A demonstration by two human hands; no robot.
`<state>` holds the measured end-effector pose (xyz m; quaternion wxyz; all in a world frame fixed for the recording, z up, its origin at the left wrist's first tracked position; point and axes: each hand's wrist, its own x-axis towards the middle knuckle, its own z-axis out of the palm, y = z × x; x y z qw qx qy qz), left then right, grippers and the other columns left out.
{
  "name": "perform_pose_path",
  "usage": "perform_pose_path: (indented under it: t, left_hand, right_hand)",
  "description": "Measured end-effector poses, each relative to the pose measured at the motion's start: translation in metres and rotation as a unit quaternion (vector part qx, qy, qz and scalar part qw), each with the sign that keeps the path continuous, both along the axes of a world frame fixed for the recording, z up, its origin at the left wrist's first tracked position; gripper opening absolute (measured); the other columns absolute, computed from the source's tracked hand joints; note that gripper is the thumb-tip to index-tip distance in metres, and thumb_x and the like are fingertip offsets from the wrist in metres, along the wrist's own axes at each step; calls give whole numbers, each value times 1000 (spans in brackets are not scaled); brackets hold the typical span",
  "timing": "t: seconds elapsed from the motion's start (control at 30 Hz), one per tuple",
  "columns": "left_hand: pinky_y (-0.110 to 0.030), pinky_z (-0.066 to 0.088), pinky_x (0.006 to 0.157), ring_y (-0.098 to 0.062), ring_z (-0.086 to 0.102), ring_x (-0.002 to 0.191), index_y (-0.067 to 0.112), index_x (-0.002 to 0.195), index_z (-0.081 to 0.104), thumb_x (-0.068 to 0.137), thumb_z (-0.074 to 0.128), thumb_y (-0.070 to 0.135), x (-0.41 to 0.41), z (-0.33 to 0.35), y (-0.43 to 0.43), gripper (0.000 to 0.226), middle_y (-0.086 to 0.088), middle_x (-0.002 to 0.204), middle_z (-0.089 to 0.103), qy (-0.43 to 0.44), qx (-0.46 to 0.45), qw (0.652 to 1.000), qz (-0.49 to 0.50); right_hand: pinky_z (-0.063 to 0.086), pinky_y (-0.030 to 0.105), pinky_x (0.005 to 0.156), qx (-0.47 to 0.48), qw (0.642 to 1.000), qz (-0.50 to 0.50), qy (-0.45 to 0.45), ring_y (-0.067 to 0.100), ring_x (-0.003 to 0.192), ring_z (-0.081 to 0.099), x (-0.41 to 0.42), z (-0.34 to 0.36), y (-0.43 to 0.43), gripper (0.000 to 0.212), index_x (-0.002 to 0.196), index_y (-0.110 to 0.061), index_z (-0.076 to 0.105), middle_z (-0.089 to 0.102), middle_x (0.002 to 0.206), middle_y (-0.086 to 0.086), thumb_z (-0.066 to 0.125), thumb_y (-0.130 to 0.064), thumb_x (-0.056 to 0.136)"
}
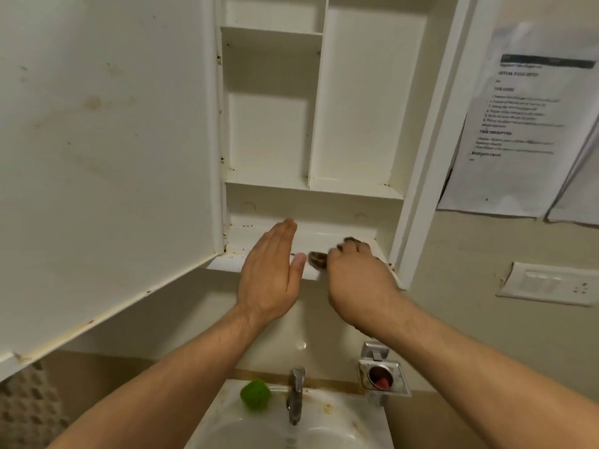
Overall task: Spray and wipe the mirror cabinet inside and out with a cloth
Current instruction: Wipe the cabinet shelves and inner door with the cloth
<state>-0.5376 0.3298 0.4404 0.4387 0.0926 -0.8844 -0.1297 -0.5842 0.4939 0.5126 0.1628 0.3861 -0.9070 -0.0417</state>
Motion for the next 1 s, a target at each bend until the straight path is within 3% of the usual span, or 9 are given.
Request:
perform_pose_path:
  t: [0.17, 0.27, 0.33, 0.47, 0.53, 0.63, 0.8, 0.9, 1.0]
  left_hand:
    - [-27, 32, 116, -14, 39, 146, 13, 155, 41, 105, 26, 41, -5, 9, 7, 59, -1, 158, 46, 121, 168, 978, -18]
    - [-14, 22, 117, -8, 31, 148, 14, 157, 36, 106, 27, 43, 6, 6, 0, 59, 1, 160, 41, 110, 166, 979, -47]
    - [-24, 24, 121, -12, 30, 150, 13, 158, 34, 106, 27, 44, 16, 2, -6, 61, 0, 161, 39, 93, 159, 982, -46]
    - [-35, 25, 124, -15, 28, 153, 13, 159, 32, 106, 27, 47, 29, -4, -12, 64, -2, 164, 36, 53, 146, 987, -43]
    - [-37, 26, 125, -15, 27, 153, 14, 160, 32, 105, 26, 50, 32, -4, -13, 66, -1, 165, 35, 42, 147, 987, -44]
    - [-43, 28, 125, -15, 27, 154, 15, 160, 31, 105, 26, 52, 35, -4, -16, 66, 0, 166, 34, 29, 147, 988, -41]
    - [-44, 29, 125, -15, 26, 154, 17, 160, 31, 104, 26, 53, 37, -6, -17, 67, 1, 166, 32, 26, 144, 988, -41]
    - [-41, 28, 126, -13, 24, 155, 20, 160, 31, 105, 27, 51, 39, -8, -18, 64, 3, 167, 31, 17, 126, 991, -37]
    - [-34, 25, 125, -10, 23, 155, 20, 160, 32, 105, 27, 50, 39, -12, -21, 62, 5, 167, 30, 8, 104, 994, -36]
  right_hand:
    - [46, 44, 102, -198, 960, 185, -73, 28, 121, 49, 4, -25, -24, 27, 128, -13, 61, 59, 132, 9, 49, -18, 103]
    - [41, 45, 109, -116, 952, 283, -4, 27, 126, 52, -15, -30, -9, 32, 134, -16, 64, 63, 137, 4, 53, -24, 105]
    - [40, 46, 112, -82, 953, 289, 23, 24, 131, 51, -27, -26, -1, 38, 140, -20, 61, 60, 144, 0, 57, -25, 103]
    - [52, 40, 96, -115, 973, 198, 28, 28, 124, 54, -30, -16, -14, 45, 136, -14, 59, 58, 142, 7, 65, -13, 92]
    - [49, 38, 92, -89, 990, 105, 38, 28, 112, 59, -39, 3, -17, 31, 123, -12, 61, 63, 128, 9, 64, -18, 93]
    - [46, 39, 99, 67, 993, -45, 90, 26, 97, 64, -52, 31, -13, 19, 114, -14, 62, 70, 106, 5, 57, -23, 98]
    - [39, 46, 108, 124, 988, -74, 63, 25, 92, 62, -58, 33, -28, 20, 113, -13, 59, 63, 95, 2, 53, -25, 99]
    - [32, 53, 110, 161, 980, -113, 29, 26, 104, 57, -56, 37, -39, 16, 101, -21, 64, 65, 104, 0, 51, -29, 99]
    - [27, 51, 107, 206, 963, -151, 84, 30, 122, 45, -55, 39, -41, 31, 119, -28, 65, 60, 126, 5, 48, -43, 98]
